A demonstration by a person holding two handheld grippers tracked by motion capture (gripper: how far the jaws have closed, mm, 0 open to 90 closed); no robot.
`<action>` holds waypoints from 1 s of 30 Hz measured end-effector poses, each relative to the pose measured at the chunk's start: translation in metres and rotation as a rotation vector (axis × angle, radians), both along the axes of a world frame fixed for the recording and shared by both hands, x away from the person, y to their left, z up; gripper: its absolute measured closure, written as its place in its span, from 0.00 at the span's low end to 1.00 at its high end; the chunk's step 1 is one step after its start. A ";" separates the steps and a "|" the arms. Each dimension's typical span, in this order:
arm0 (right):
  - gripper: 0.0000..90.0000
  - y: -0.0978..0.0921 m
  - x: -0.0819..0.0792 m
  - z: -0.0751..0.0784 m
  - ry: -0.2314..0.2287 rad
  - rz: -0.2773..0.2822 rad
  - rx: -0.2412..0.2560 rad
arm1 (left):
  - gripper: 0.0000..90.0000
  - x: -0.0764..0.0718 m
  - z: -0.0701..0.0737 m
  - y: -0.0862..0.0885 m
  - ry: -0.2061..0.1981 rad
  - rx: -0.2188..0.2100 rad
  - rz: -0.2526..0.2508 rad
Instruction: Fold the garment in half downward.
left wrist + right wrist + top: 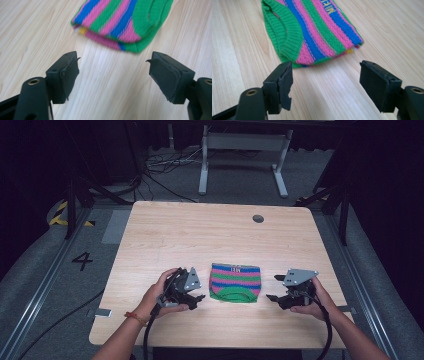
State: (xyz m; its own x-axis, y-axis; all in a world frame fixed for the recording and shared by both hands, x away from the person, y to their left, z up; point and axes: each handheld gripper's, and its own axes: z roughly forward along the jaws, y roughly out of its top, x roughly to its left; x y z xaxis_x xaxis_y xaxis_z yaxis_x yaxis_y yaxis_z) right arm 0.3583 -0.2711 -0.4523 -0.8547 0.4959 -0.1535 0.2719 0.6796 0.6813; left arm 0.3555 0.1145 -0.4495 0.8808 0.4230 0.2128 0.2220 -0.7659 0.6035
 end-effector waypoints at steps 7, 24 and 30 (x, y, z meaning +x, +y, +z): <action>0.27 -0.023 -0.010 -0.005 -0.012 -0.049 -0.006 | 0.23 -0.013 -0.009 0.031 -0.002 0.027 0.048; 0.24 -0.096 -0.037 -0.027 0.024 -0.209 0.033 | 0.21 -0.034 -0.027 0.092 0.050 -0.070 0.179; 0.24 -0.121 -0.045 -0.035 0.039 -0.282 0.059 | 0.21 -0.039 -0.033 0.118 0.057 -0.125 0.245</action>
